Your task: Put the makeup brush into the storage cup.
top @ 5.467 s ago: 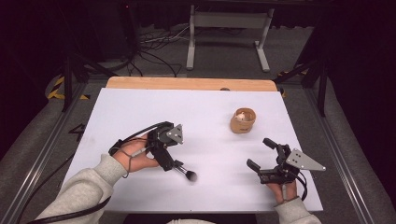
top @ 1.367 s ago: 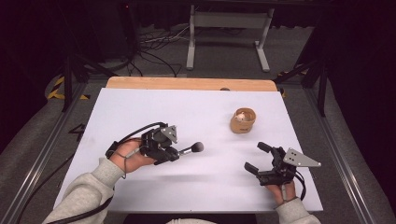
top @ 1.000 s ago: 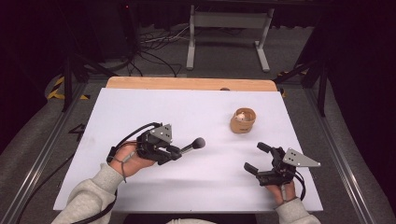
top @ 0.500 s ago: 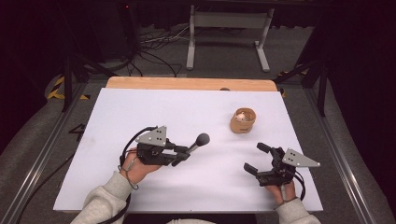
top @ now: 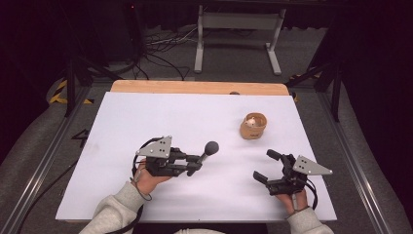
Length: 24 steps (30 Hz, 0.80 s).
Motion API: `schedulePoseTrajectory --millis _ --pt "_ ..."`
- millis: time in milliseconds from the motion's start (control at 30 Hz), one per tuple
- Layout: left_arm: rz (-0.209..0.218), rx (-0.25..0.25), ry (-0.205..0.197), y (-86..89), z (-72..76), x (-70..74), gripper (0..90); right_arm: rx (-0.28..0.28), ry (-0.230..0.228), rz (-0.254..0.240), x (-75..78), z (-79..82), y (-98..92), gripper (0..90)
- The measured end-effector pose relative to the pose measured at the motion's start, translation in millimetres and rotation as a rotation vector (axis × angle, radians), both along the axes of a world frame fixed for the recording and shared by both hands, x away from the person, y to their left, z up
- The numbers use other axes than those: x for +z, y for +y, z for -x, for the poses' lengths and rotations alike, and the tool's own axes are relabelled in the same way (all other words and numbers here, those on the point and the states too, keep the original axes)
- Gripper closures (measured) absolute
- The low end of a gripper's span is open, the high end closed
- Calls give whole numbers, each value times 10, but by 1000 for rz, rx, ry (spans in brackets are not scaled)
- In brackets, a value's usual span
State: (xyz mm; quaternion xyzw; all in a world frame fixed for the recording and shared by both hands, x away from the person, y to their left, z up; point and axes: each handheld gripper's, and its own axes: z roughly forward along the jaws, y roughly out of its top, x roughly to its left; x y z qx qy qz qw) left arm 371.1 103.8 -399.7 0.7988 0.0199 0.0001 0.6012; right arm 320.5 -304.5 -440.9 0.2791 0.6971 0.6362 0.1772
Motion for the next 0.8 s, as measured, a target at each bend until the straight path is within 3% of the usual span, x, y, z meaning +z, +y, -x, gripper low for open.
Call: schedulePoseTrajectory --millis 100,267,400,800 --pt "7 14 16 -15 -12 -49 745 6 -8 14 13 13 25 15" --pt "55 36 47 -14 -40 -109 745 19 -22 31 28 25 69 15" --pt "87 46 45 -18 -43 -148 745 24 -24 30 34 31 81 15" --pt "106 89 16 -29 -43 -199 744 50 -76 46 175 51 212 14"
